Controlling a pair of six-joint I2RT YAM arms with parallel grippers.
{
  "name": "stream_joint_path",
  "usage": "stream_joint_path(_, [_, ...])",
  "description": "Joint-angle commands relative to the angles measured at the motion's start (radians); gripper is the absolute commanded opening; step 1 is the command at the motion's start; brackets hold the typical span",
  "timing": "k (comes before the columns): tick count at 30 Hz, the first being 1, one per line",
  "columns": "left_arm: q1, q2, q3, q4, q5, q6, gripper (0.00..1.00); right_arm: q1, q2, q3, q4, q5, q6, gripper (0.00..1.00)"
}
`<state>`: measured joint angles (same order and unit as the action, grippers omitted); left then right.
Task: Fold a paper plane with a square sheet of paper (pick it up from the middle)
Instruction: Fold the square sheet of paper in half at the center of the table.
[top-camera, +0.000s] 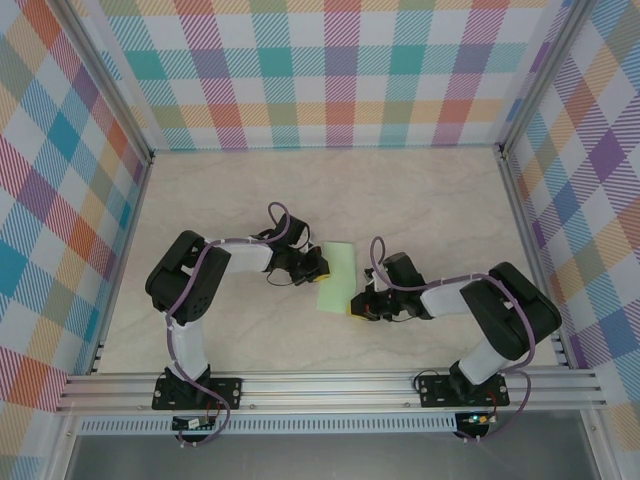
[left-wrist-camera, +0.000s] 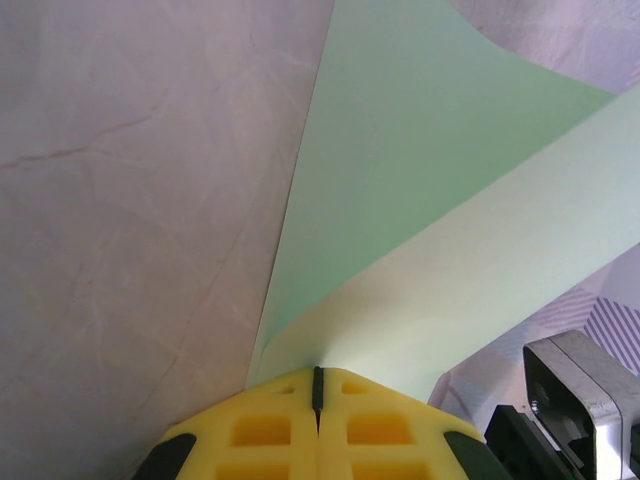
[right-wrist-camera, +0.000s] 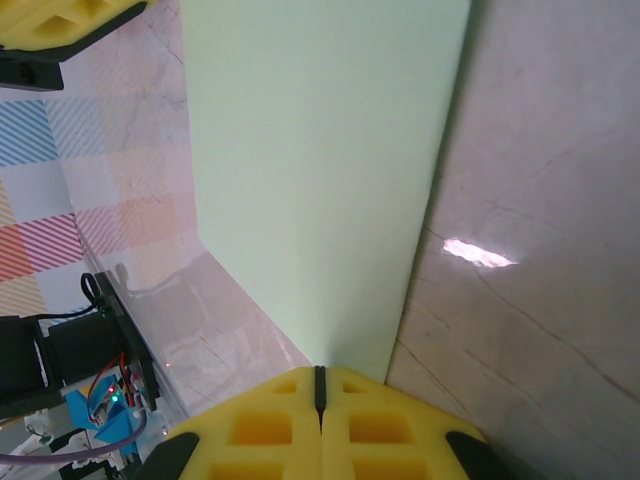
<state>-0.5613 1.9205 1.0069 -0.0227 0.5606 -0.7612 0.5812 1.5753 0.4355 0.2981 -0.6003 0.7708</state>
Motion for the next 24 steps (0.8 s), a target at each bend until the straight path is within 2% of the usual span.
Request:
stream_joint_path(1, [-0.012, 0.089, -0.036, -0.114, -0.09, 0.02, 0.0, 0.006, -0.064, 0.032, -0.058, 0.03, -0.027, 0.02])
stream_joint_path(6, [-0.012, 0.093, -0.036, -0.113, -0.09, 0.02, 0.0, -0.048, -0.094, 0.09, -0.05, 0.045, -0.009, 0.03])
stream_joint_path(9, [-0.012, 0.096, -0.037, -0.112, -0.088, 0.019, 0.0, -0.081, -0.048, 0.127, -0.051, 0.065, -0.007, 0.03])
stream_joint_path(14, [-0.013, 0.104, -0.039, -0.115, -0.087, 0.028, 0.0, -0.112, 0.05, 0.181, 0.008, 0.018, -0.007, 0.04])
stream_joint_path(24, [-0.013, 0.109, -0.049, -0.115, -0.09, 0.03, 0.0, -0.138, 0.171, 0.193, 0.026, 0.015, -0.039, 0.03])
